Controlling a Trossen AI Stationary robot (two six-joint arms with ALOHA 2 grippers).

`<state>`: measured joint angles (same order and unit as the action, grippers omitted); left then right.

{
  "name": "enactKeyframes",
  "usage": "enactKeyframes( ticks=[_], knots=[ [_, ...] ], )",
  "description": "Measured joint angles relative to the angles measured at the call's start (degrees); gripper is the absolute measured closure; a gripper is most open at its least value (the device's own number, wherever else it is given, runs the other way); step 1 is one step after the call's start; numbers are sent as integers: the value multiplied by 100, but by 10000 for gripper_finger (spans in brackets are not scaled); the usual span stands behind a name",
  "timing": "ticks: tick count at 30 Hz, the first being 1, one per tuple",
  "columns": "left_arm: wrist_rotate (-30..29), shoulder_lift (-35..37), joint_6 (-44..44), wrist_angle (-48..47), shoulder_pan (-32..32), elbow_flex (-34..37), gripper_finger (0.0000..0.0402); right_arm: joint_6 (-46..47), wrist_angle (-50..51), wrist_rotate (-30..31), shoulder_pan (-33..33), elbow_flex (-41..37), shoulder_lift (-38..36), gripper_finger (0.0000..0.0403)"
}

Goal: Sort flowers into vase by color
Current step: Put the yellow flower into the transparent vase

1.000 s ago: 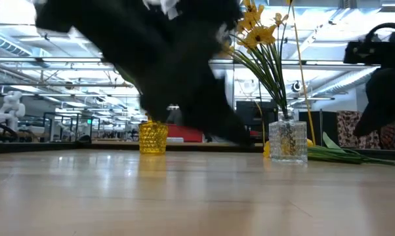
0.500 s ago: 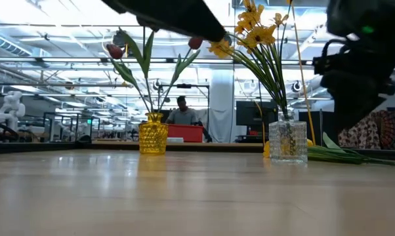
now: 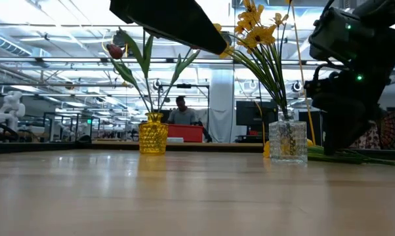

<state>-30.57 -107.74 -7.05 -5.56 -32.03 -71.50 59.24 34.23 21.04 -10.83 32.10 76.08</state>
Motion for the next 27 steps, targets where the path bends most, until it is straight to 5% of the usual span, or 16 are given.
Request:
enactKeyframes(
  ticks=[6,17,27],
  knots=[
    [-3,0,0,9,18,0,389,13,1,40,0,-6,311,208],
    [-4,0,0,26,20,0,389,252,-8,341,-26,-2,493,389],
    [-5,0,-2,28,20,-2,389,566,155,276,-235,-13,171,398]
  ],
)
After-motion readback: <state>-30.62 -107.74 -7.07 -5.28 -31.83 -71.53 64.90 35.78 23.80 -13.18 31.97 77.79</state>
